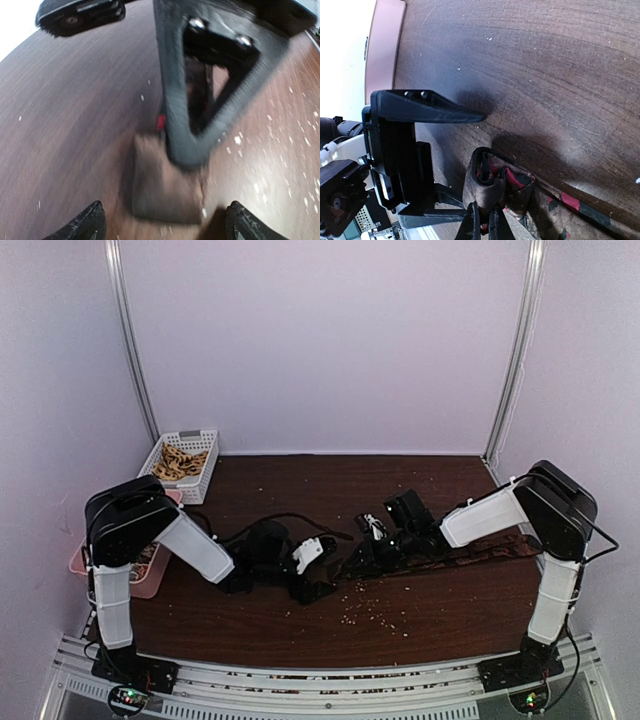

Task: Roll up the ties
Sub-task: Roll the tie at the center of the board.

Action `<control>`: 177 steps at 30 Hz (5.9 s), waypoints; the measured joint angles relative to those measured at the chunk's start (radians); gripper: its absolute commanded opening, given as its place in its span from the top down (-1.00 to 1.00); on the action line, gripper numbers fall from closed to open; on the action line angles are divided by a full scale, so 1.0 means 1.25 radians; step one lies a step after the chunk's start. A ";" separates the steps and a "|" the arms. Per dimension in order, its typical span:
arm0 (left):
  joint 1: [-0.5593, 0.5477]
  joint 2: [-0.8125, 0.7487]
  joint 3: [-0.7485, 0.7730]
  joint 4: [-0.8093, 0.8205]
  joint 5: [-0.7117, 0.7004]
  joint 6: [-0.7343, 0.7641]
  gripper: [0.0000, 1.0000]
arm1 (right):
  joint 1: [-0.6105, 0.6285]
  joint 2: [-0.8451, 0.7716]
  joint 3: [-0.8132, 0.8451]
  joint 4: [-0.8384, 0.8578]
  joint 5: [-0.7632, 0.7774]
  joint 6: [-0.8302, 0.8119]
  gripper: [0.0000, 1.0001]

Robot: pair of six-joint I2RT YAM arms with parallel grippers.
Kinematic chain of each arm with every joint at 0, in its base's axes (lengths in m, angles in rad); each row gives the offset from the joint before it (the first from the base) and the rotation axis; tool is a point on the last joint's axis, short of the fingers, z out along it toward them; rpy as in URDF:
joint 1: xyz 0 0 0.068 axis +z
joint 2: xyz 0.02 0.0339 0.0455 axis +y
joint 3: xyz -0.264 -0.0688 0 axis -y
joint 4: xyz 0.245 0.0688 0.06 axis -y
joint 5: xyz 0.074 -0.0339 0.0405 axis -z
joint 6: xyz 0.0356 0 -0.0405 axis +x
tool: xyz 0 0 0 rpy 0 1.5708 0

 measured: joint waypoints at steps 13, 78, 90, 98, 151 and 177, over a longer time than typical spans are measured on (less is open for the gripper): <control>-0.024 0.117 0.114 0.069 0.034 -0.046 0.46 | -0.005 0.000 -0.027 0.059 -0.018 0.043 1.00; -0.055 -0.043 -0.196 0.268 -0.150 -0.166 -0.89 | -0.007 -0.002 -0.022 -0.040 0.034 -0.139 1.00; -0.070 0.120 -0.077 0.392 -0.113 -0.156 -0.32 | -0.006 -0.002 -0.029 -0.039 0.044 -0.151 1.00; -0.070 0.173 -0.013 0.422 -0.068 -0.154 0.01 | -0.006 0.015 -0.025 -0.013 0.034 -0.147 1.00; -0.067 -0.014 -0.023 0.017 -0.036 -0.064 0.63 | 0.057 -0.085 0.027 -0.119 0.013 -0.063 0.12; -0.067 -0.032 -0.090 0.082 -0.069 -0.073 -0.52 | 0.014 -0.004 -0.034 -0.017 -0.030 -0.060 1.00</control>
